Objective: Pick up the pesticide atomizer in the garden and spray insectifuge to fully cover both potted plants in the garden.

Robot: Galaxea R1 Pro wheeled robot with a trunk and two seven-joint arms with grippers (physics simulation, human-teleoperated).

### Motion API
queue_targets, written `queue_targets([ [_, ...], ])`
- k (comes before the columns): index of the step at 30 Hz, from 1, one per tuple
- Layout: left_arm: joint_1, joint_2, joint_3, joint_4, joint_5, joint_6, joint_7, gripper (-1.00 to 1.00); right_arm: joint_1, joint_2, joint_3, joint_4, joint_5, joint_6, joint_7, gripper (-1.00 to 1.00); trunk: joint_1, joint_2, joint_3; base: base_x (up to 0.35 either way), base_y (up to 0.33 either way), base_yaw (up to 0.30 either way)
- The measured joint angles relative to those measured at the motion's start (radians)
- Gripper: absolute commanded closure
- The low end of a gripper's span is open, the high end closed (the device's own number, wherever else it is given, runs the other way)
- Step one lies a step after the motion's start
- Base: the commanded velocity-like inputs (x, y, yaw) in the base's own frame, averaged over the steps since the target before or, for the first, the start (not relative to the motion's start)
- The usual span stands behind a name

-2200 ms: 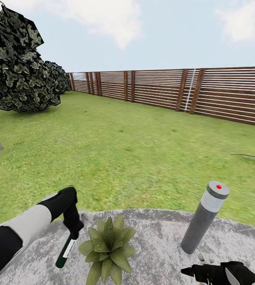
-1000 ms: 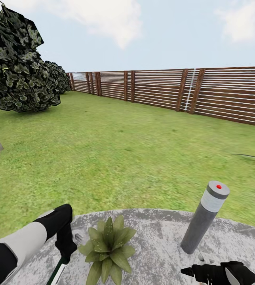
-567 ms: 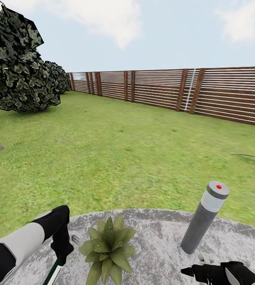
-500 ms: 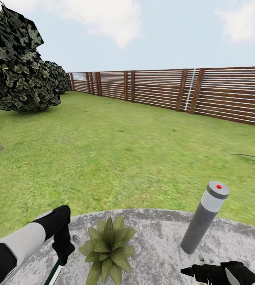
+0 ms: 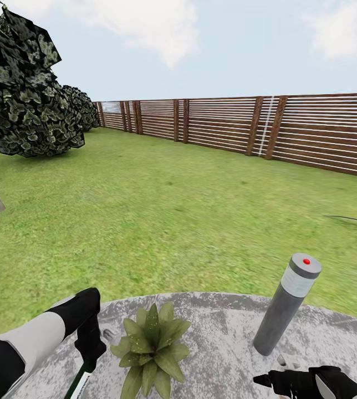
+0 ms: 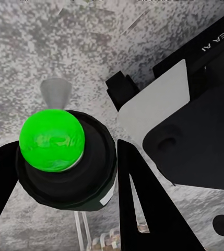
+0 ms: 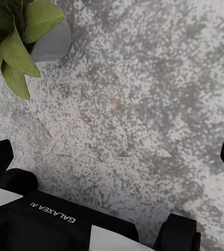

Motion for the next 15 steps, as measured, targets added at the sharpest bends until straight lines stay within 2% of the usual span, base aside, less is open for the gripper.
queue_targets([
  [4, 0.0, 0.001, 0.0, 0.0, 0.0, 0.0, 0.0, 1.0, 0.0, 0.0, 0.0, 0.0, 0.0, 0.0, 0.0, -1.0, 0.0, 0.0, 0.0, 0.0, 0.0, 0.0],
  [9, 0.0, 0.019, 0.001, 0.001, -0.003, -0.001, 0.0, 1.0, 0.0, 0.0, 0.0, 0.0, 0.0, 0.001, 0.0, -1.0, 0.0, 0.0, 0.0, 0.0, 0.0, 0.0],
  [15, 0.0, 0.023, 0.004, 0.0, -0.002, 0.001, 0.001, 1.0, 0.0, 0.0, 0.0, 0.0, 0.0, 0.0, -0.001, -1.0, 0.0, 0.0, -0.002, 0.0, 0.0, 0.0],
])
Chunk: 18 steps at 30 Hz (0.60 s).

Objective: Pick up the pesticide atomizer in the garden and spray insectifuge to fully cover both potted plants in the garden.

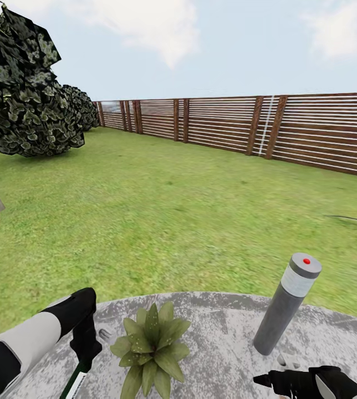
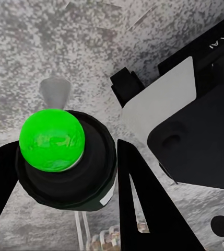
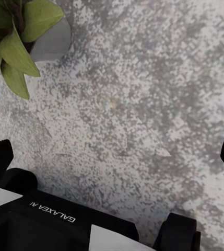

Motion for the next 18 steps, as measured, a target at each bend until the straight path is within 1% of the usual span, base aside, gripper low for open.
queue_targets([
  [7, 0.0, 0.0, 0.004, -0.003, 0.0, 0.0, 0.001, 1.0, 0.0, 0.0, 0.0, 0.0, 0.0, 0.0, 0.0, -1.0, 0.0, 0.0, -0.01, 0.0, 0.0, 0.0],
  [9, 0.0, 0.0, 0.004, -0.004, -0.001, 0.0, 0.015, 1.0, 0.0, 0.0, 0.0, 0.0, 0.0, 0.0, 0.0, -1.0, 0.0, 0.0, -0.014, 0.0, 0.0, 0.0],
  [10, -0.001, 0.0, 0.005, -0.004, -0.003, 0.0, 0.054, 1.0, 0.0, 0.0, 0.0, 0.0, 0.0, 0.0, 0.0, -1.0, 0.0, 0.0, -0.015, 0.0, 0.0, 0.0],
  [11, -0.001, 0.0, 0.007, -0.005, -0.005, 0.001, 0.114, 1.0, 0.0, 0.0, 0.0, 0.0, 0.0, 0.0, 0.0, -1.0, 0.0, 0.0, -0.017, 0.0, 0.0, 0.0],
  [12, -0.001, -0.001, 0.014, -0.005, -0.003, 0.003, 0.155, 1.0, 0.0, 0.0, 0.0, 0.0, 0.0, 0.0, 0.0, -1.0, 0.0, 0.0, -0.018, 0.0, 0.0, 0.0],
  [13, -0.001, -0.002, 0.03, -0.005, -0.002, 0.005, 0.197, 1.0, 0.0, 0.0, 0.0, 0.0, 0.0, 0.0, 0.0, -1.0, 0.0, 0.0, -0.02, 0.0, 0.0, 0.0],
  [15, -0.001, -0.004, 0.064, -0.005, 0.001, 0.008, 0.231, 1.0, 0.0, 0.0, 0.0, 0.0, 0.0, -0.001, 0.0, -1.0, 0.0, 0.0, -0.022, 0.0, 0.0, 0.0],
  [16, -0.001, -0.004, 0.072, -0.005, 0.001, 0.008, 0.237, 1.0, 0.0, 0.0, 0.0, -0.001, 0.0, -0.001, 0.0, -1.0, 0.0, 0.0, -0.023, 0.0, 0.0, 0.0],
  [18, -0.001, -0.005, 0.078, -0.005, 0.002, 0.008, 0.241, 1.0, 0.0, 0.0, 0.0, 0.0, 0.0, 0.0, 0.0, -1.0, 0.0, 0.0, -0.023, 0.0, 0.0, 0.0],
])
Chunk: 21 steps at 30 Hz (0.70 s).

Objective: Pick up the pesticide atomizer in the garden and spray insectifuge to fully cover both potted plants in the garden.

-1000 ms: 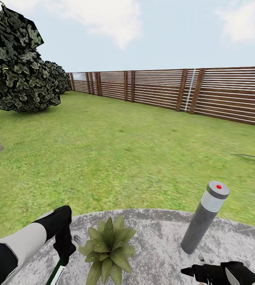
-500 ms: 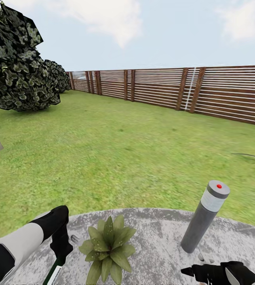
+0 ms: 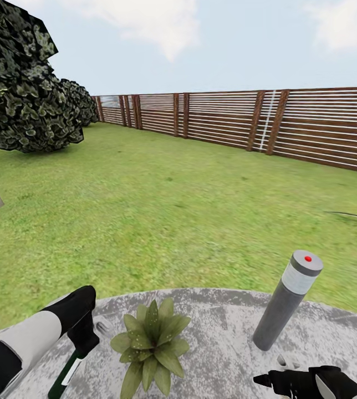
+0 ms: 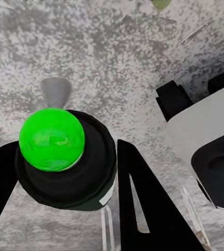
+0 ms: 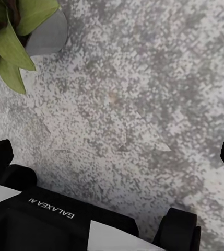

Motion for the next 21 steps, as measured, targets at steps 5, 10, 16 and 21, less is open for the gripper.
queue_targets([
  [5, 0.0, -0.017, 0.001, 0.0, 0.004, 0.0, 0.002, 1.0, 0.0, 0.0, 0.0, 0.0, 0.0, 0.0, 0.0, -1.0, 0.0, 0.0, 0.0, 0.0, 0.0, 0.0],
  [10, 0.001, -0.038, -0.003, 0.003, 0.003, -0.003, 0.002, 1.0, 0.0, 0.0, 0.0, 0.0, 0.0, 0.0, -0.001, -1.0, 0.0, 0.0, 0.0, 0.0, 0.0, 0.0],
  [16, 0.001, -0.039, -0.004, 0.009, 0.002, -0.003, 0.004, 1.0, 0.0, 0.0, 0.0, 0.0, 0.001, 0.0, 0.0, -1.0, 0.0, 0.0, 0.0, 0.0, 0.0, 0.0],
  [21, 0.001, -0.034, -0.003, 0.01, 0.001, -0.003, 0.004, 1.0, 0.0, 0.0, 0.0, 0.0, 0.0, 0.0, 0.0, -1.0, 0.0, 0.0, 0.0, 0.0, 0.0, 0.0],
])
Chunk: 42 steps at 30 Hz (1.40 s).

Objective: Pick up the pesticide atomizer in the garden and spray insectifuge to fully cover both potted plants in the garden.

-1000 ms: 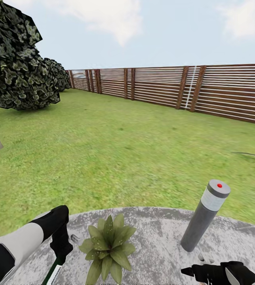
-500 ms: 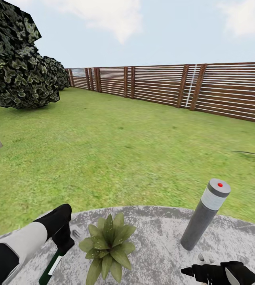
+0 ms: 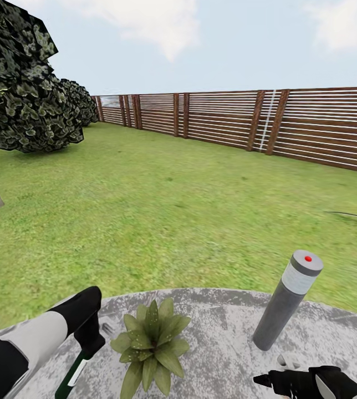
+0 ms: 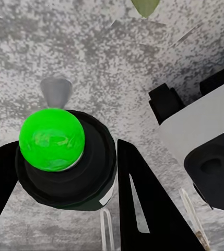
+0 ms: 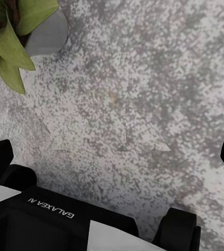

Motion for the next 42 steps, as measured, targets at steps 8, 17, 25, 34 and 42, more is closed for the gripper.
queue_targets([
  [8, 0.0, 0.037, -0.001, 0.016, -0.001, 0.0, 0.0, 1.0, 0.0, 0.0, 0.0, 0.0, 0.0, 0.0, 0.0, -1.0, 0.0, 0.0, 0.0, 0.0, 0.0, 0.0],
  [17, 0.001, 0.026, 0.001, 0.045, 0.094, -0.002, -0.025, 1.0, 0.0, 0.0, 0.0, 0.001, 0.001, 0.0, 0.0, -1.0, 0.0, 0.0, 0.0, 0.0, 0.0, 0.0],
  [25, 0.001, 0.016, -0.001, 0.046, 0.17, -0.007, -0.049, 1.0, 0.0, 0.0, 0.0, 0.001, 0.0, 0.0, 0.0, -1.0, 0.0, 0.0, 0.0, 0.0, 0.0, 0.0],
  [34, 0.001, 0.015, -0.004, 0.111, 0.169, -0.009, -0.076, 1.0, 0.0, 0.0, 0.001, 0.001, 0.001, 0.0, 0.0, -1.0, 0.0, 0.0, 0.0, 0.0, 0.0, 0.0],
  [42, 0.001, 0.017, -0.004, 0.116, 0.169, -0.009, -0.075, 1.0, 0.0, 0.0, 0.001, 0.001, 0.001, 0.0, 0.0, -1.0, 0.0, 0.0, 0.0, 0.0, 0.0, 0.0],
])
